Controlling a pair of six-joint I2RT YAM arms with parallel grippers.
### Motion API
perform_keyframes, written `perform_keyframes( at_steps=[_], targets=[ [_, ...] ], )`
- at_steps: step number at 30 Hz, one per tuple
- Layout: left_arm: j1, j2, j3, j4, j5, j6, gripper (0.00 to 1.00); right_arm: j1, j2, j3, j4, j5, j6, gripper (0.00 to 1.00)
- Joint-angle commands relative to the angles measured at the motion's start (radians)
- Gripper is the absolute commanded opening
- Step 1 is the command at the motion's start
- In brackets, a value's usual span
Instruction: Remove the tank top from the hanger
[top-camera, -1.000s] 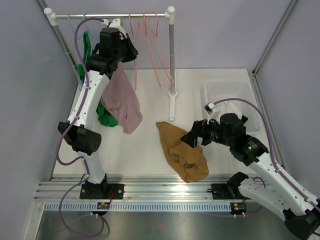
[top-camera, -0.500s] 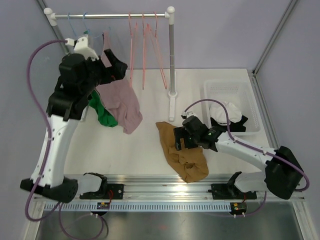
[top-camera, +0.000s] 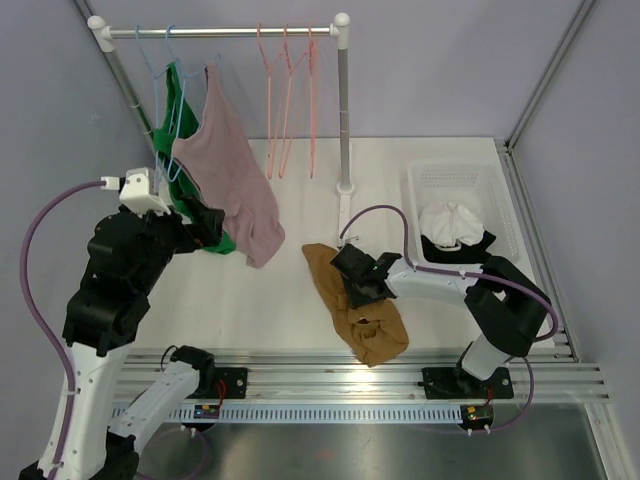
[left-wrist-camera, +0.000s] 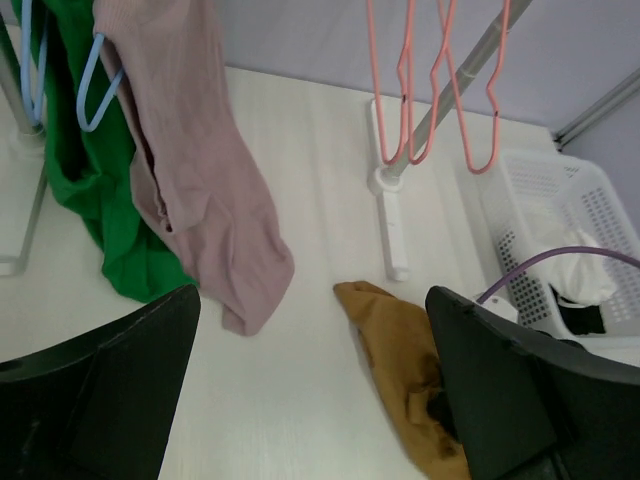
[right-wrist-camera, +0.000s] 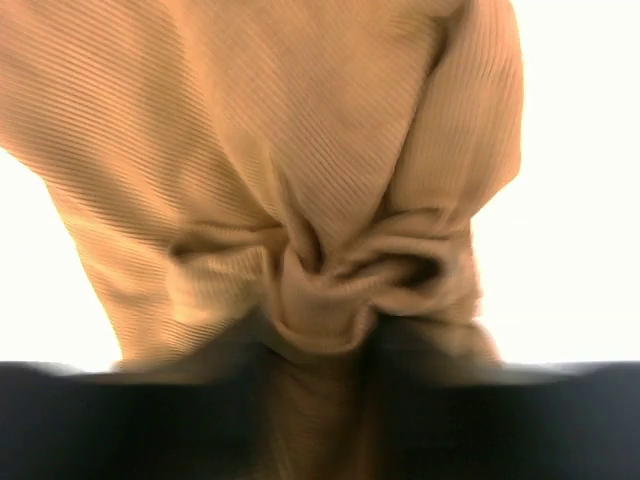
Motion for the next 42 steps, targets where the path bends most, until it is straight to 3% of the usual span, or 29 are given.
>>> perform_keyframes(
  at_steps=[1,2,3,10,17,22,28,32,37,42],
  targets=[
    [0.001,-0.053,-0.075,-0.004,-0.05,0.092,0.99,0.031,0.056,-0.01,0.049,-0.003,0.029,0.31],
    [0.001,-0.066,-0.104,0.008,-0.077,0.101,0.99,0.031,0.042,-0.008,0.054,-0.003,0.031,0.1],
    [0.001,-0.091,-0.131,0.025,-0.093,0.108,0.99,0.031,0.027,-0.005,0.055,0.012,0.034,0.0],
    [0.004,-0.125,-0.265,0.097,-0.173,0.112,0.99,0.033,-0.215,0.09,-0.084,0.167,0.012,0.0],
    [0.009,-0.144,-0.304,0.116,-0.228,0.12,0.99,0.01,-0.348,0.345,-0.337,0.432,-0.047,0.0],
    [0.012,-0.155,-0.311,0.119,-0.254,0.112,0.99,-0.168,-0.339,0.582,-0.443,0.505,-0.151,0.0],
    [0.019,-0.17,-0.319,0.126,-0.257,0.112,0.99,-0.407,-0.293,0.737,-0.396,0.503,-0.27,0.0],
    [0.032,-0.168,-0.322,0.133,-0.233,0.115,0.99,-0.66,-0.259,0.73,-0.259,0.389,-0.288,0.0],
    [0.042,-0.167,-0.334,0.139,-0.176,0.115,0.99,-0.771,-0.202,0.603,-0.022,0.286,-0.293,0.0],
    [0.047,-0.171,-0.334,0.139,-0.174,0.115,0.99,-0.848,-0.074,0.436,0.012,0.099,-0.175,0.0]
  ],
)
